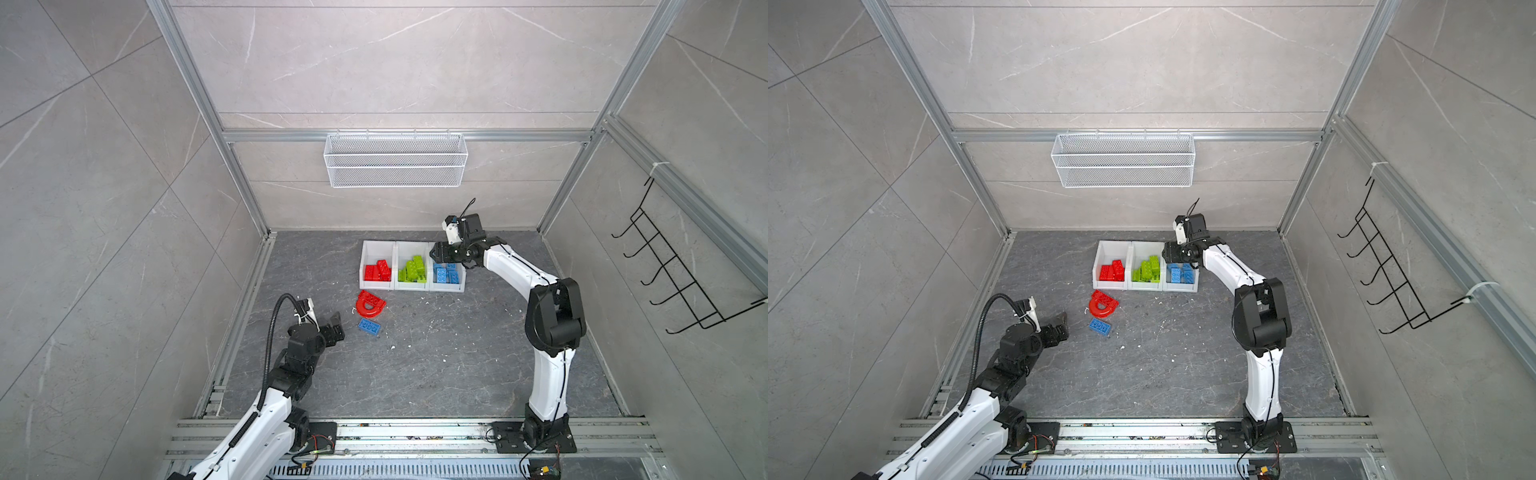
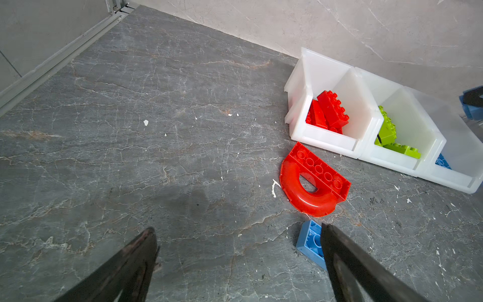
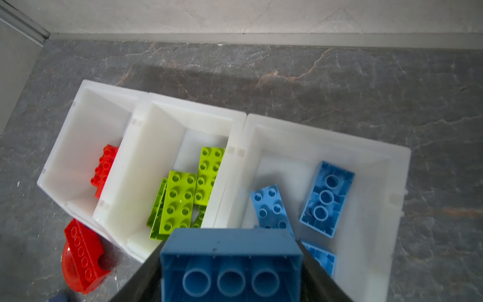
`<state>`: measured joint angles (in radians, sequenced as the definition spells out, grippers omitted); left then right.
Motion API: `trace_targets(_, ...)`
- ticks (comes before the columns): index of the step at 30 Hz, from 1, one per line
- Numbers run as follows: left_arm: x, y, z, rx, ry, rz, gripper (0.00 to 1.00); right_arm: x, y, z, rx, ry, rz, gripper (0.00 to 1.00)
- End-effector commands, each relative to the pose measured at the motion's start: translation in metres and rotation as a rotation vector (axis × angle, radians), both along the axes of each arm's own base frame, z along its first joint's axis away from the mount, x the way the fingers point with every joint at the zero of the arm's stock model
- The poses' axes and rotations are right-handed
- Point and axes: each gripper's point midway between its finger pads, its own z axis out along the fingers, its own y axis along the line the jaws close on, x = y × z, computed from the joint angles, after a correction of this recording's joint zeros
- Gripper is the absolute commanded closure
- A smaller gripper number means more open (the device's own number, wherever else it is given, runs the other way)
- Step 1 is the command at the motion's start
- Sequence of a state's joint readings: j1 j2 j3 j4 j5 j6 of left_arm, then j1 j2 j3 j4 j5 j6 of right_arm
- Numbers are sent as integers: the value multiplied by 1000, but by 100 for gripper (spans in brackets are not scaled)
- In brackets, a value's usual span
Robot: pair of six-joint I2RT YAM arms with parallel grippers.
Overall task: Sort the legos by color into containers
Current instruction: 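Release the blue brick and return the right gripper to the pile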
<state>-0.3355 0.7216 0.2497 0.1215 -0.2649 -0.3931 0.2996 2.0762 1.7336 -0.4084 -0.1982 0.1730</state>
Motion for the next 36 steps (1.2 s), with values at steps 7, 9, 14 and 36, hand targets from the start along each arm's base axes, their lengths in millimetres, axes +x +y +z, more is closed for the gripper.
trace_targets(7,7,-2,17,-17,-52,0,0,18,-24,-16,-16,70,-125,42)
trace_targets(9,6,-2,17,-19,-55,0,0,15,-28,-16,-14,73,-132,34)
trace_targets(14,7,-2,18,-22,-54,2,0,4,-35,-2,-24,30,-135,19)
trace_targets(36,12,3,0,-27,29,38,0,-196,171,-3,10,-88,547,31)
